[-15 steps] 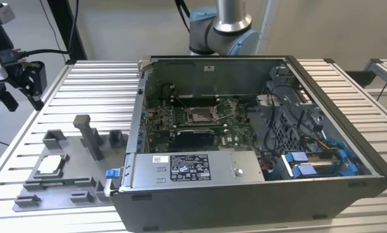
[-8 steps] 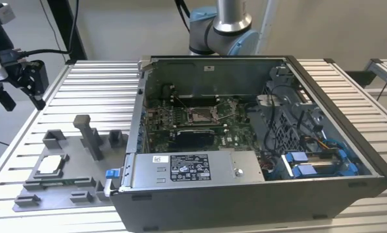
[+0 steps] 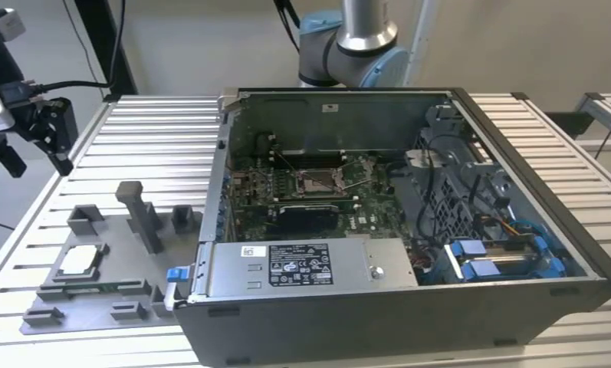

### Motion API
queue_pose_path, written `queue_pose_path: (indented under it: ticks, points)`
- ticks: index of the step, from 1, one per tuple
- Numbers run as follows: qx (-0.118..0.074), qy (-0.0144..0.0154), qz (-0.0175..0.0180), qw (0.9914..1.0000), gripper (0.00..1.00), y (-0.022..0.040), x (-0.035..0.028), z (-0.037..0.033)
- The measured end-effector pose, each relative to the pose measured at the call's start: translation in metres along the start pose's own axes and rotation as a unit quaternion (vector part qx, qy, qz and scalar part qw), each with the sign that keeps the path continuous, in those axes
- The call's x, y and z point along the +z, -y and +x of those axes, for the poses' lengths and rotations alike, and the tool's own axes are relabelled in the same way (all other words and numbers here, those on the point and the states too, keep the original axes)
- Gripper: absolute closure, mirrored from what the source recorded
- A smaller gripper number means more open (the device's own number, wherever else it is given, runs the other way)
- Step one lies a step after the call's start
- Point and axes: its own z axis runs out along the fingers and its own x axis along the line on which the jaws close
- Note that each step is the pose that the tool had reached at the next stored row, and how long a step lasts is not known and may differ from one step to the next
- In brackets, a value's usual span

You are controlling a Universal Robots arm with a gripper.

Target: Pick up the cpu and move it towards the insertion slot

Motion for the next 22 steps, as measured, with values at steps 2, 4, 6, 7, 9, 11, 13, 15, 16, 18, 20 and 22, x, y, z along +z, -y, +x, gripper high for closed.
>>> queue_pose_path:
  ticks: [2,4,6,7,9,11,13,15,16,18,20,22]
  points:
    - [0.0,0.0009,-0.0001,1.0,0.0,0.0003,0.0027,0.0001]
    - [0.0,0.0016,-0.0001,1.0,0.0,0.0013,0.0052,0.0]
    - [0.0,0.0022,-0.0001,1.0,0.0,0.0026,0.0081,0.0002]
    - [0.0,0.0023,-0.0002,1.0,0.0,0.0032,0.0095,0.0002]
    - [0.0,0.0024,-0.0001,1.0,0.0,0.0043,0.0125,0.0003]
    - [0.0,0.0024,-0.0002,1.0,0.0,0.005,0.0157,0.0003]
    - [0.0,0.0024,-0.0001,1.0,0.0,0.0053,0.0183,0.0003]
    - [0.0,0.0024,-0.0001,1.0,0.0,0.0054,0.0205,0.0003]
    - [0.0,0.0024,-0.0001,1.0,0.0,0.0054,0.0215,0.0003]
    - [0.0,0.0023,-0.0001,1.0,0.0,0.0055,0.0224,0.0003]
    - [0.0,0.0023,-0.0001,1.0,0.0,0.0055,0.0224,0.0003]
    - [0.0,0.0024,-0.0001,1.0,0.0,0.0055,0.0226,0.0003]
